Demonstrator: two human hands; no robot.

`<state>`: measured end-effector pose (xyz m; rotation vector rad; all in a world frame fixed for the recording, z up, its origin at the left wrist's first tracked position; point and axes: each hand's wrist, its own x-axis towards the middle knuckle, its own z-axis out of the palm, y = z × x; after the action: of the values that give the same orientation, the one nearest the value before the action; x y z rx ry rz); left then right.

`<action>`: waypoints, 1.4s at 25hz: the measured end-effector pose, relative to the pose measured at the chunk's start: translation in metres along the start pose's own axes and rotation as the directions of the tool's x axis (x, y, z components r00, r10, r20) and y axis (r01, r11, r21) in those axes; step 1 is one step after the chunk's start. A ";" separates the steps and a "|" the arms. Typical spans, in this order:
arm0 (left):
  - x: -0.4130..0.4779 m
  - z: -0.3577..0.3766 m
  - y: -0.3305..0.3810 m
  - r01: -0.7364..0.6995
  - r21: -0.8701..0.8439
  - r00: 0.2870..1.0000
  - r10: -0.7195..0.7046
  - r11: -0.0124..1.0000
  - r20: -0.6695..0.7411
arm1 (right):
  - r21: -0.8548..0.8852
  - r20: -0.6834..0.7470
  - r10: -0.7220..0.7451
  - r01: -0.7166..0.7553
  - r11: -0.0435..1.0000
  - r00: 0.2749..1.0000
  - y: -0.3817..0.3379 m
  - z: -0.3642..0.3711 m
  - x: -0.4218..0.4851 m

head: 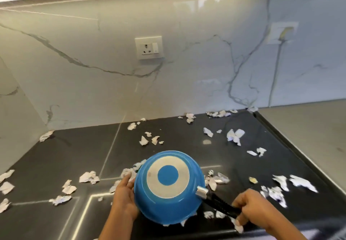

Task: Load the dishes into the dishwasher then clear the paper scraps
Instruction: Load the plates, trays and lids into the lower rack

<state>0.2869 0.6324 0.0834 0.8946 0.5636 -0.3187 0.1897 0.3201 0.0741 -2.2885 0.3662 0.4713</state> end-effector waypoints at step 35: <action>-0.188 0.191 -0.423 0.240 0.864 0.783 -0.614 0.442 0.096 | 0.605 -0.131 0.706 -0.508 0.614 0.696 0.343 0.012 -0.421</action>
<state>-0.0077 0.2333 0.0164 1.5387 0.2116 -1.3295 -0.3242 0.1479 0.0368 -1.6263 1.3467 0.2217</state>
